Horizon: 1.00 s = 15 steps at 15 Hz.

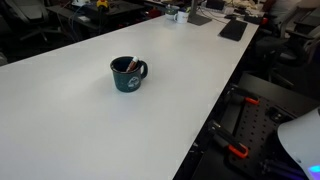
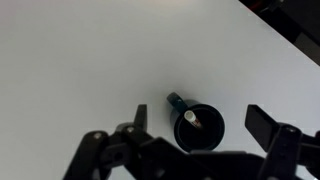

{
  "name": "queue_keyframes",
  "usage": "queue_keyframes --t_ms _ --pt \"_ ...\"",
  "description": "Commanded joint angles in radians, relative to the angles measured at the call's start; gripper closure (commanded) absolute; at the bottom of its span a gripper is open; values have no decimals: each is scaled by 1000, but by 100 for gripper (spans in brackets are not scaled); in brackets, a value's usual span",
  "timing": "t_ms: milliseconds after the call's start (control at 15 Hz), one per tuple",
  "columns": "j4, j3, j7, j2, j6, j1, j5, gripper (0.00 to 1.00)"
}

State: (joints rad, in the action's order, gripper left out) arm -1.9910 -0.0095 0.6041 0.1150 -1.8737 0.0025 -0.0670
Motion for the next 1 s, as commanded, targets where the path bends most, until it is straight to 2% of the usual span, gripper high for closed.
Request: queue_keyframes --t_ms 0,133,400,533,600,933 --pt "33 21 144 32 -60 -10 -15 0" --pt "41 28 263 49 -101 -12 4 0" --pt "50 57 453 95 -103 -7 22 0" --pt "49 65 483 111 -85 -6 14 0" --pt "31 60 436 94 -102 -6 7 0" --pt "33 64 455 114 -102 -5 7 0"
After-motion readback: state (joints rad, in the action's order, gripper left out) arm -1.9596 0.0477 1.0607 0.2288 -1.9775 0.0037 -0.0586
